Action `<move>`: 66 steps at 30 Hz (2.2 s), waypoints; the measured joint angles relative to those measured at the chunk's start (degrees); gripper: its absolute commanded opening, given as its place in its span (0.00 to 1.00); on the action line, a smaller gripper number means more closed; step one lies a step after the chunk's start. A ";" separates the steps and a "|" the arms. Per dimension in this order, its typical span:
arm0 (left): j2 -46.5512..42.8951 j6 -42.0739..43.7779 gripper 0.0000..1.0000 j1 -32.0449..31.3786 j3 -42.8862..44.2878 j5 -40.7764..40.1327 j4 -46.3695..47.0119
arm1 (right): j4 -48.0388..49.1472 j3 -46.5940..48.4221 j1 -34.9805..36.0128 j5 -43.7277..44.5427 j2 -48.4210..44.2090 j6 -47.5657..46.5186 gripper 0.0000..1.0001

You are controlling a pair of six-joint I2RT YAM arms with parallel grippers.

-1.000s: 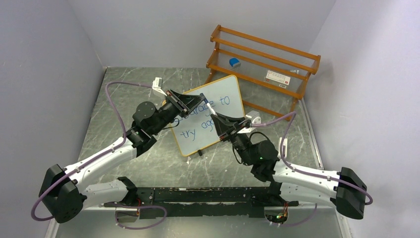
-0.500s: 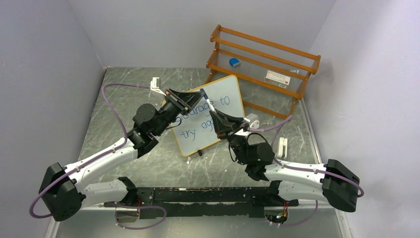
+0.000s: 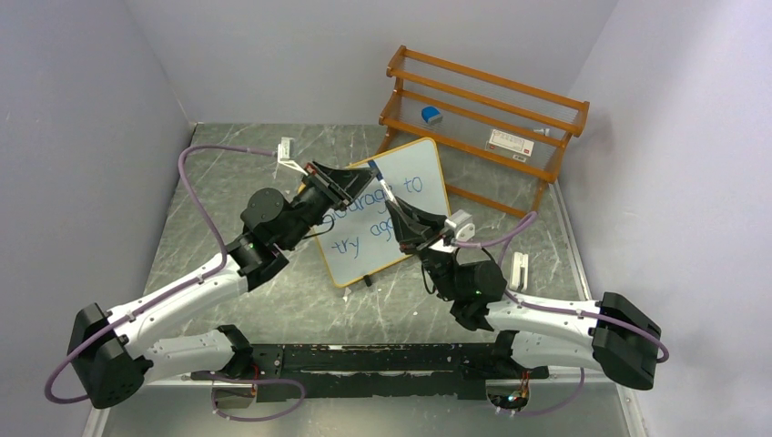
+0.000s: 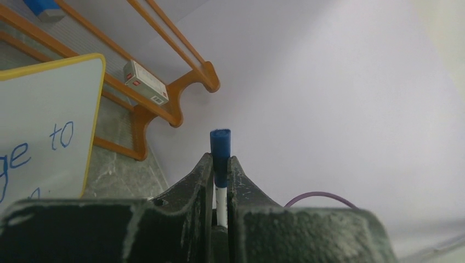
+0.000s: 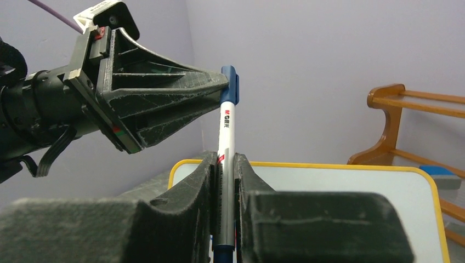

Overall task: Write a sentence on the whiteboard
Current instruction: Close the whiteboard marker at the center of the board, then place the whiteboard marker at the center of the board.

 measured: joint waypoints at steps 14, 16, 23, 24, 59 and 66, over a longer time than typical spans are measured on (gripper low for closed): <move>-3.50 6.25 0.06 -4.57 -1.05 1.73 -6.73 | -2.23 2.36 -1.07 -0.76 0.59 -0.70 0.00; -4.72 8.13 0.13 -5.46 -0.37 1.88 -11.65 | -3.89 2.47 -1.31 0.31 0.24 -0.46 0.00; -8.39 14.51 0.42 -6.78 3.04 -2.12 -26.45 | -12.66 1.64 -1.49 3.52 -6.40 1.46 0.00; -9.01 15.30 0.46 -6.78 3.58 -3.17 -27.85 | -14.25 1.18 -1.53 4.04 -7.87 1.99 0.00; -17.64 43.54 0.98 14.64 9.11 -27.96 -54.07 | -113.33 8.87 -7.80 37.53 -5.79 72.17 0.00; -23.76 45.31 0.97 14.78 4.52 -30.40 -53.42 | -113.39 7.39 -8.13 34.99 -1.14 80.39 0.00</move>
